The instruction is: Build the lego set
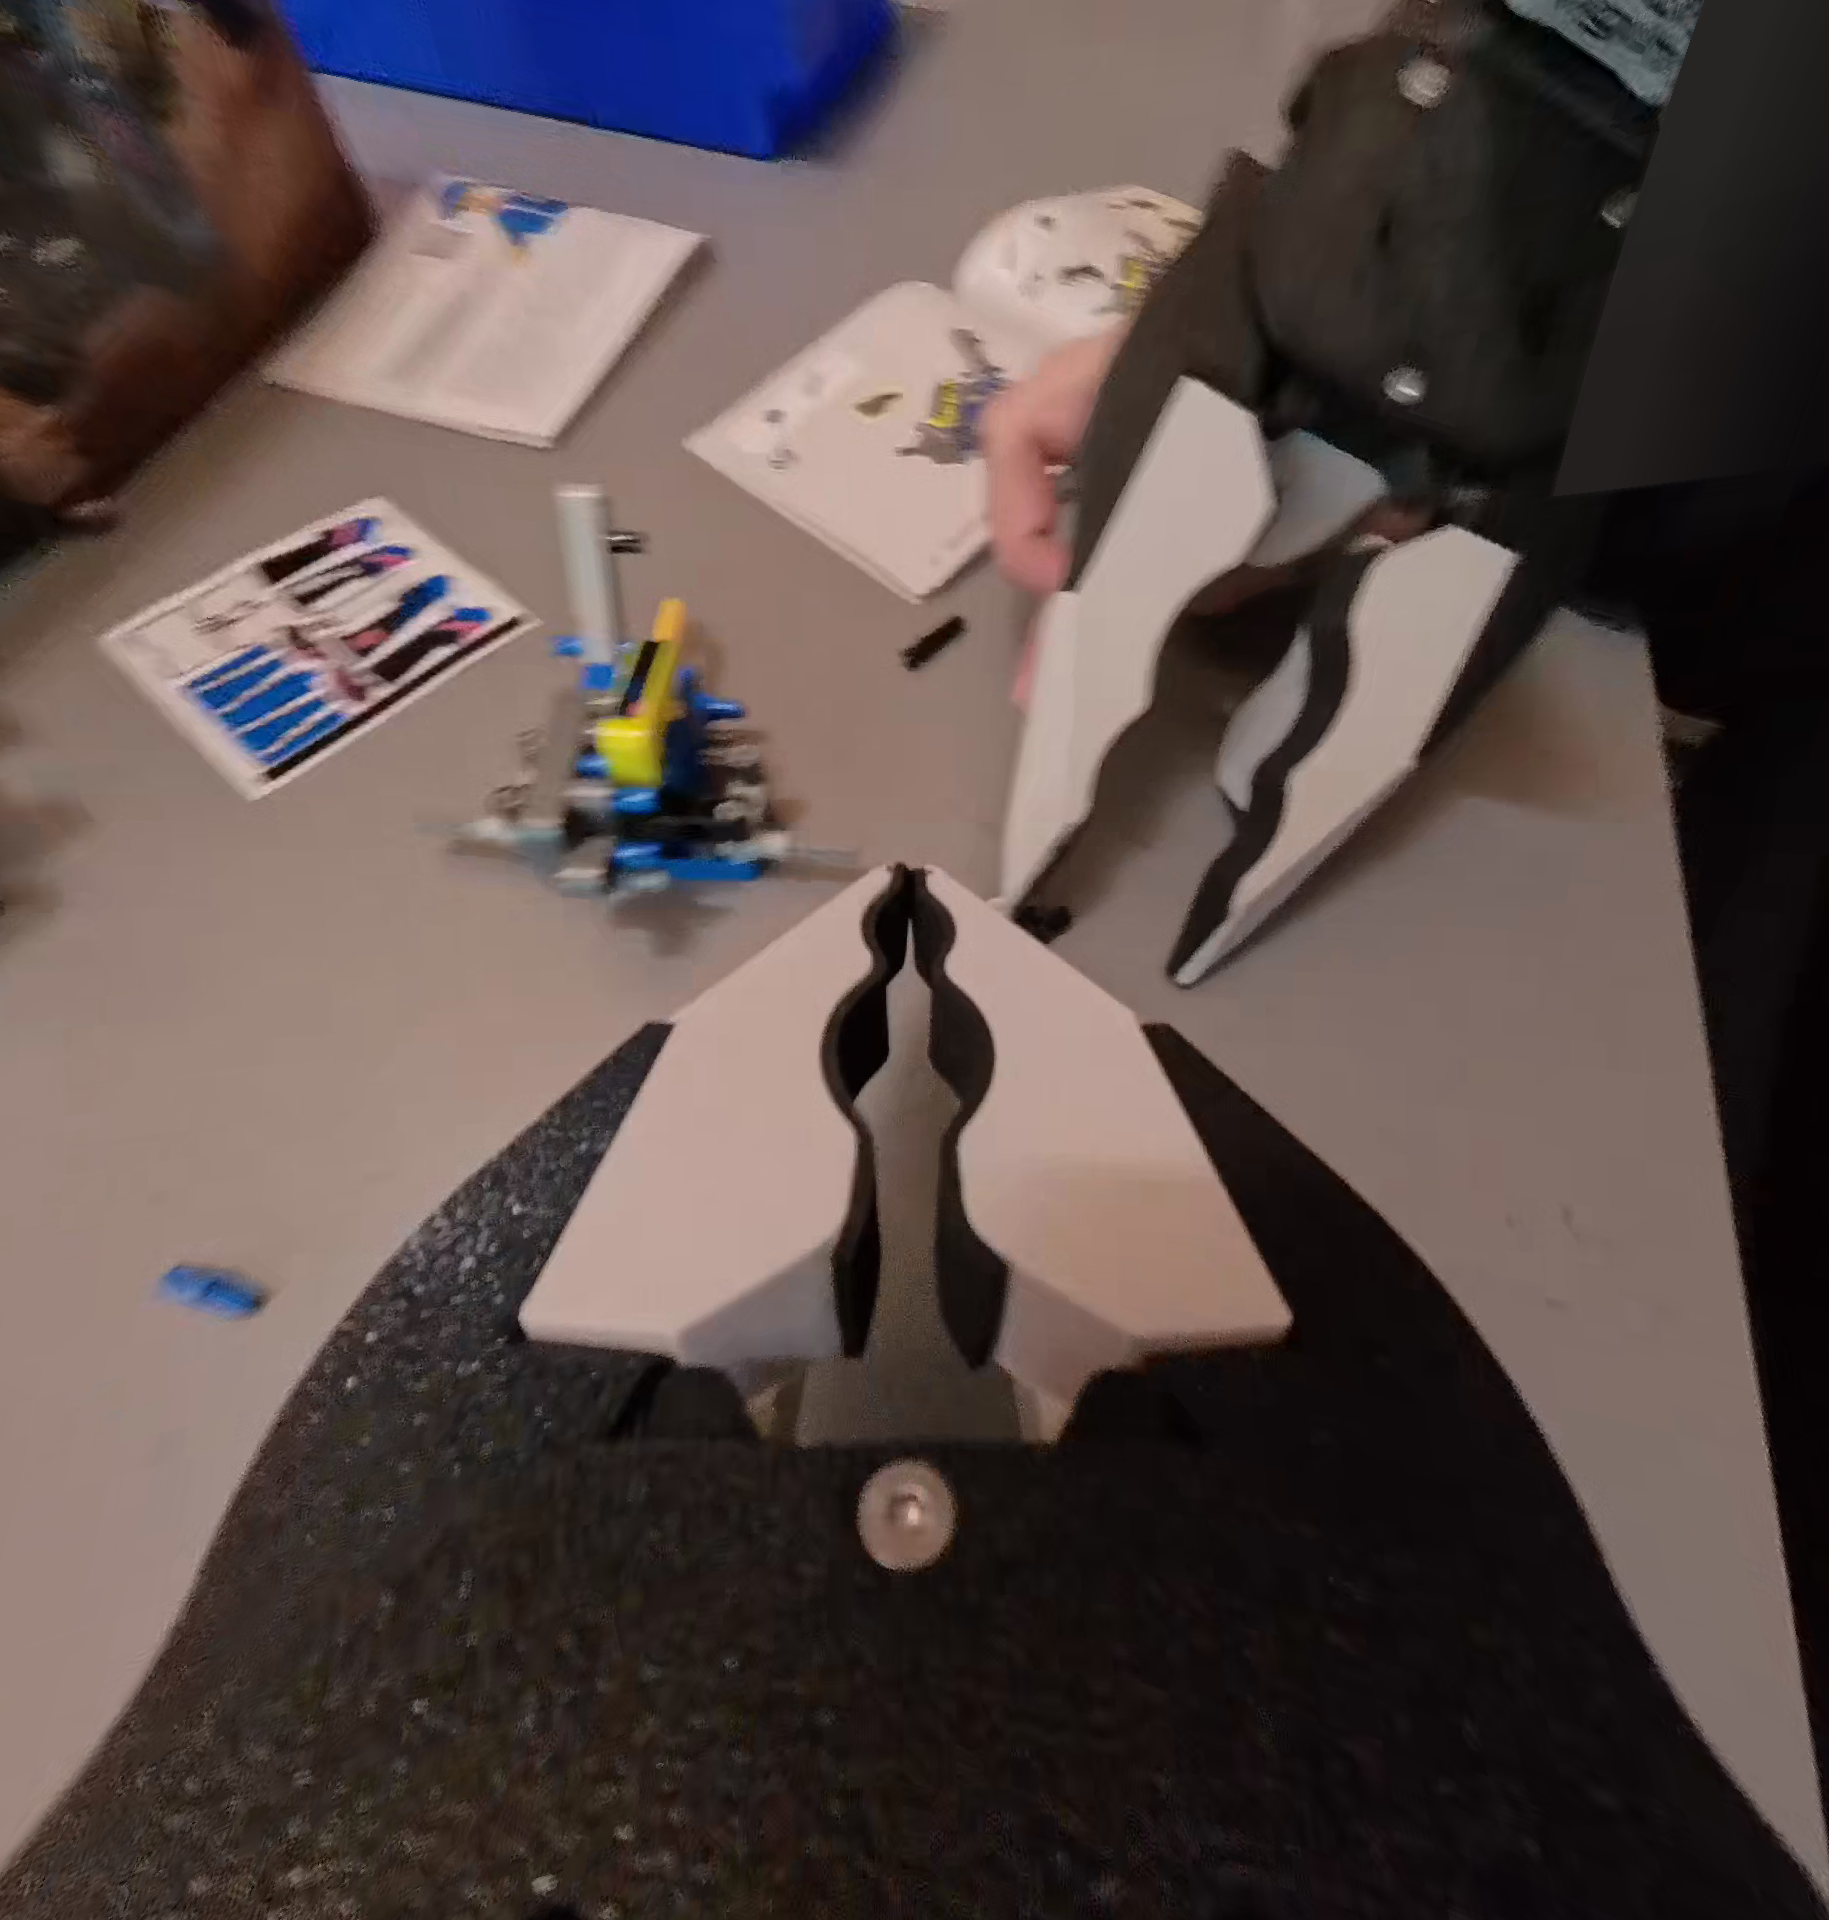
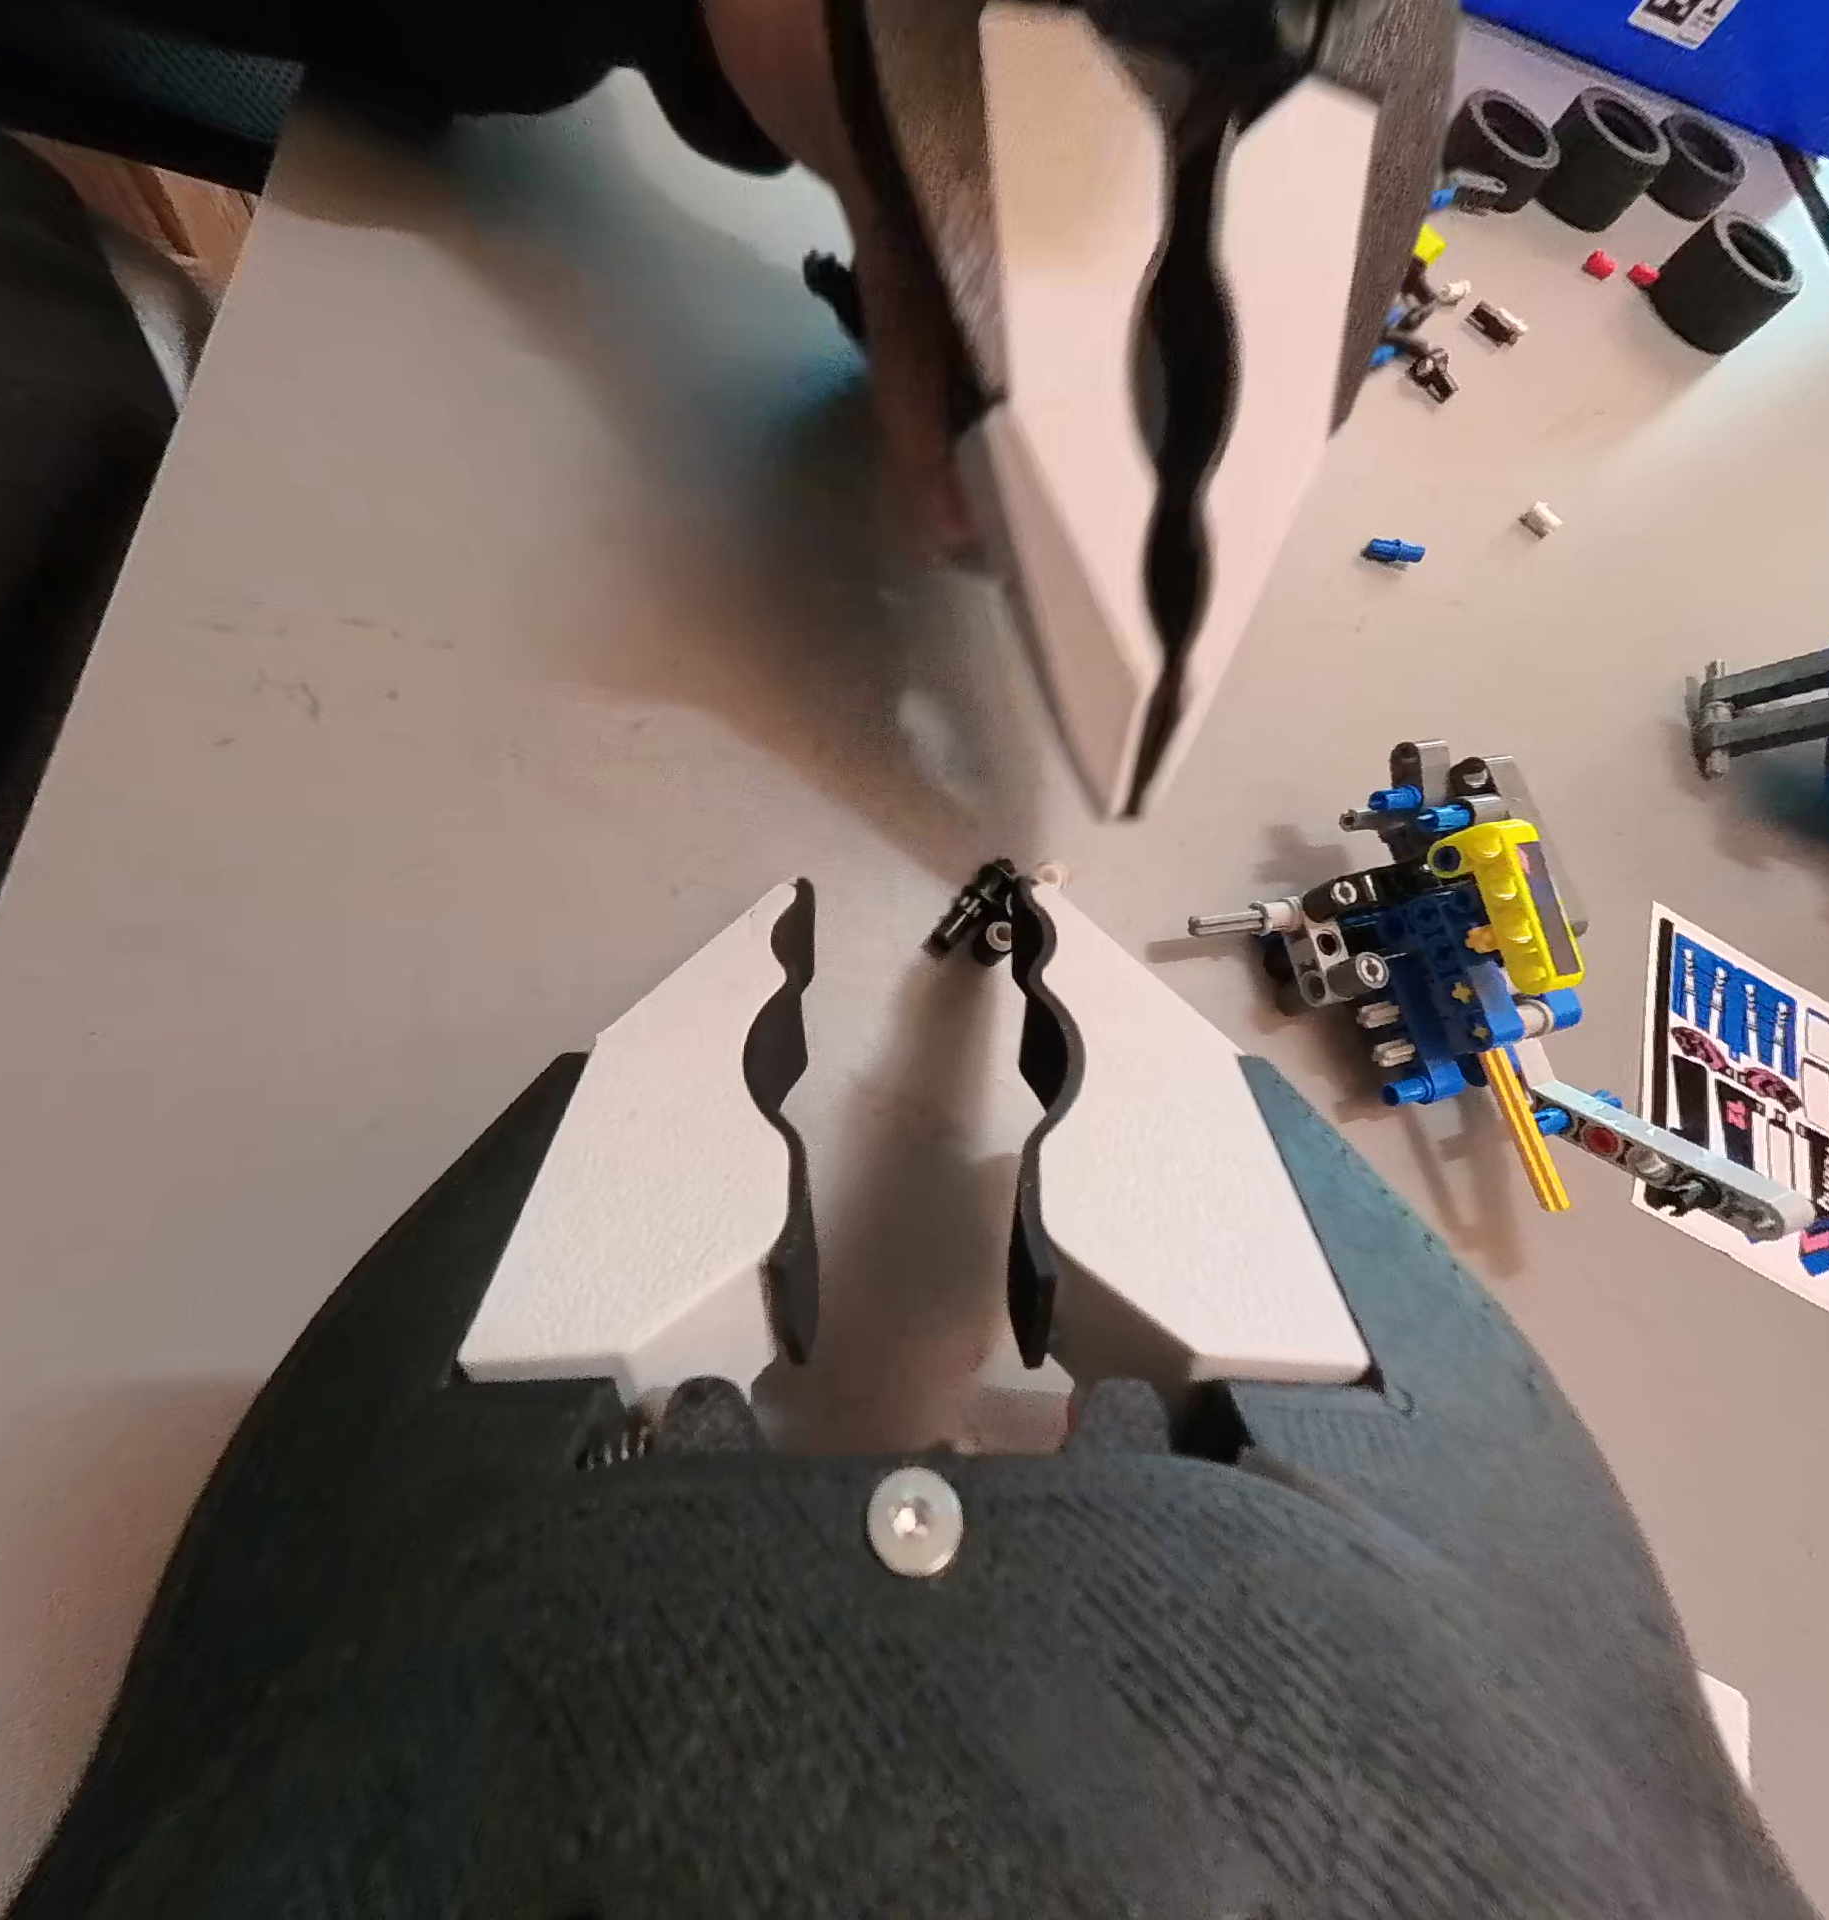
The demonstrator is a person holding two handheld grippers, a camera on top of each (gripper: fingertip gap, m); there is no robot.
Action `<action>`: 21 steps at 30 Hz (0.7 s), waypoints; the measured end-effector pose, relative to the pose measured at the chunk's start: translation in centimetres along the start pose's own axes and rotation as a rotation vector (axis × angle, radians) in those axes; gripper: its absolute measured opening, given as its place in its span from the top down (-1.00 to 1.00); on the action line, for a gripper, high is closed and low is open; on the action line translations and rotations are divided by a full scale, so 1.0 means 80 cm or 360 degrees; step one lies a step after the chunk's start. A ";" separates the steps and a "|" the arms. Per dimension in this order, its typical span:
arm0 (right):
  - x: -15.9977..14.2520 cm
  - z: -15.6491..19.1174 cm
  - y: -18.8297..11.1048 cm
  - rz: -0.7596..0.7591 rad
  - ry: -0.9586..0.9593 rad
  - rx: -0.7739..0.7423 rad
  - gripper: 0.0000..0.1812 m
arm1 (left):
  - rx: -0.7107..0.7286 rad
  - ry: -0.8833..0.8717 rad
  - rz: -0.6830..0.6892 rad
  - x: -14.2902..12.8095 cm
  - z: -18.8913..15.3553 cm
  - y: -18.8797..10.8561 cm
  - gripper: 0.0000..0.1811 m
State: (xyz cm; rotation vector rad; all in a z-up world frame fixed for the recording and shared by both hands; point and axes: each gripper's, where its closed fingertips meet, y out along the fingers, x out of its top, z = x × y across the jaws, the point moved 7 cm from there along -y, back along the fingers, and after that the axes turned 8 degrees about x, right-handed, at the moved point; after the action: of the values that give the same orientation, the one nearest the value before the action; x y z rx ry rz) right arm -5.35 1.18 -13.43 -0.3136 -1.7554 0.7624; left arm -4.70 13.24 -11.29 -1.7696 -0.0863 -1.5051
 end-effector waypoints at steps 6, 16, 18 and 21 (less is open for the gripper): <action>0.005 0.007 -0.004 -0.0072 -0.0090 0.0014 0.54 | 0.0368 0.0101 0.0358 -0.027 0.042 -0.036 0.97; 0.004 0.006 -0.021 -0.0135 0.0000 0.0001 0.54 | 0.0179 0.0153 0.0482 -0.045 0.027 -0.025 0.87; 0.003 0.007 -0.019 -0.0101 0.0012 -0.0013 0.54 | 0.0169 0.0152 0.0473 -0.045 0.025 -0.023 0.95; 0.001 0.001 -0.020 -0.0085 0.0091 -0.0077 0.54 | 0.0184 0.0168 0.0442 -0.045 0.023 -0.022 0.96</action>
State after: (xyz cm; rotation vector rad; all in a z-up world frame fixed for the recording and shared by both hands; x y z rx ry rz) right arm -5.17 -0.06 -12.38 -0.3168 -1.7234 0.6674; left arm -5.18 17.05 -13.42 -1.5375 0.1194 -1.3605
